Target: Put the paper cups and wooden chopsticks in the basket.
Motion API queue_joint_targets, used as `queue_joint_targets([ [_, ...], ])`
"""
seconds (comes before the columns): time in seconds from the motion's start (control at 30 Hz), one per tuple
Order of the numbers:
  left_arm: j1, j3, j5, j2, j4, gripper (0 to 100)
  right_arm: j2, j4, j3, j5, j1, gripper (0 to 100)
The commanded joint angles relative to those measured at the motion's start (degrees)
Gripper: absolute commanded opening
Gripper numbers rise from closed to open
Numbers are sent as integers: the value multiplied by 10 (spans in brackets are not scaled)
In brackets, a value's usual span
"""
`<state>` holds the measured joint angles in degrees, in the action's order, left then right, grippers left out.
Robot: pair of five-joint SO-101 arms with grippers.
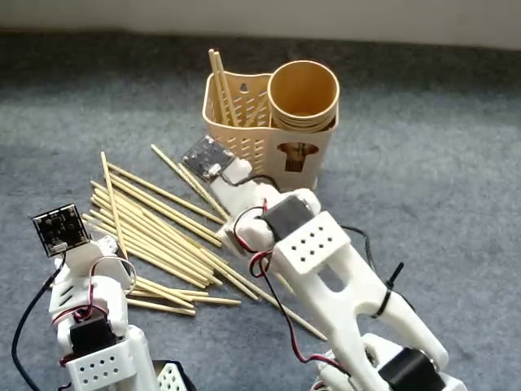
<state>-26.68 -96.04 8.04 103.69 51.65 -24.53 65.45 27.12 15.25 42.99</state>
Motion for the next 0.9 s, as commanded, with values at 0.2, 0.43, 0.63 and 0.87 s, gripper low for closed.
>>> queue_joint_targets([
  [0.2, -2, -12, 1, 2, 2, 10, -160, -159, -10, -11, 7, 5],
  [0.43, -2, -12, 1, 2, 2, 10, -180, -369, -8, -11, 7, 5],
  [0.63, -2, -12, 1, 2, 2, 10, -180, -551, -7, -11, 4, 5],
  [0.87, -2, -12, 1, 3, 2, 10, -170, -697, -3, -11, -60, 5],
])
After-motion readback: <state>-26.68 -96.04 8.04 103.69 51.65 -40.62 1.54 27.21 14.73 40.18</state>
